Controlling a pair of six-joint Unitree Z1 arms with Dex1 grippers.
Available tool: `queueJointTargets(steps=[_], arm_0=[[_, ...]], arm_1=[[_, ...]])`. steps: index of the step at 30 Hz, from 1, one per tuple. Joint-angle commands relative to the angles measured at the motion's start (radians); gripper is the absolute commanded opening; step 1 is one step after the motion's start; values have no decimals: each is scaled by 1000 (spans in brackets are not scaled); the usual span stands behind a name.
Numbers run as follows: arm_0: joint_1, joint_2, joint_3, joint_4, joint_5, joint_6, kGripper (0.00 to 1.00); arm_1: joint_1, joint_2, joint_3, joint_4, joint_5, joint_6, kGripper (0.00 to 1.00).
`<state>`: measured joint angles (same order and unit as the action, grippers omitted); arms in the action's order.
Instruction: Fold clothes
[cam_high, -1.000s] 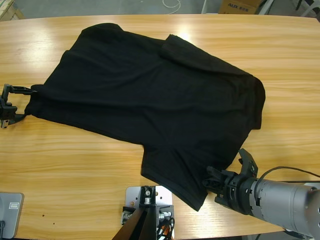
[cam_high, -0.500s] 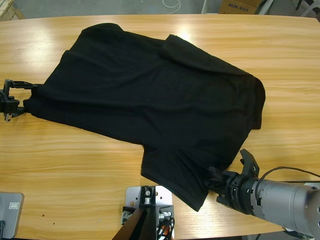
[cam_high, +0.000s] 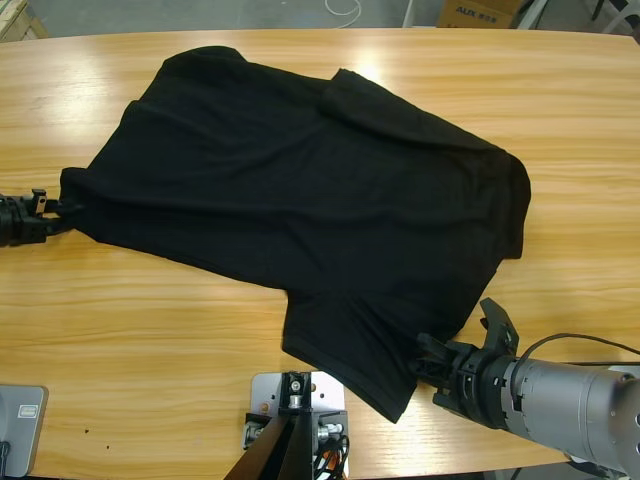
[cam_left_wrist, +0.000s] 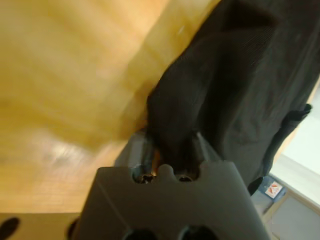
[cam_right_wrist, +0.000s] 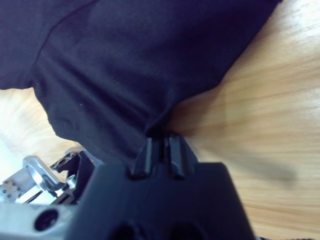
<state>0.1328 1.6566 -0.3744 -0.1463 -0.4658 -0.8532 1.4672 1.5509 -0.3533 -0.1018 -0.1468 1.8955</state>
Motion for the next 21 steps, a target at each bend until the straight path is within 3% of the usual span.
queueJointTargets(steps=[1, 4, 9, 16, 21], arm_0=[[-31, -175, -69, 303, -8, 0, 0], [-62, -234, -104, 414, -2, -3, 0], [-102, -324, -94, 511, 7, -9, 0], [-102, -497, -115, 688, 4, -12, 0], [-108, -432, -194, 688, 13, -28, 0]], arm_1=[[7, -111, -57, 204, -24, -6, 0], [7, -220, -194, 490, -28, -11, 0], [7, -305, -269, 737, -38, -7, 0], [7, -344, -370, 916, -63, -19, 0], [1, -339, -412, 862, -216, -280, 0]])
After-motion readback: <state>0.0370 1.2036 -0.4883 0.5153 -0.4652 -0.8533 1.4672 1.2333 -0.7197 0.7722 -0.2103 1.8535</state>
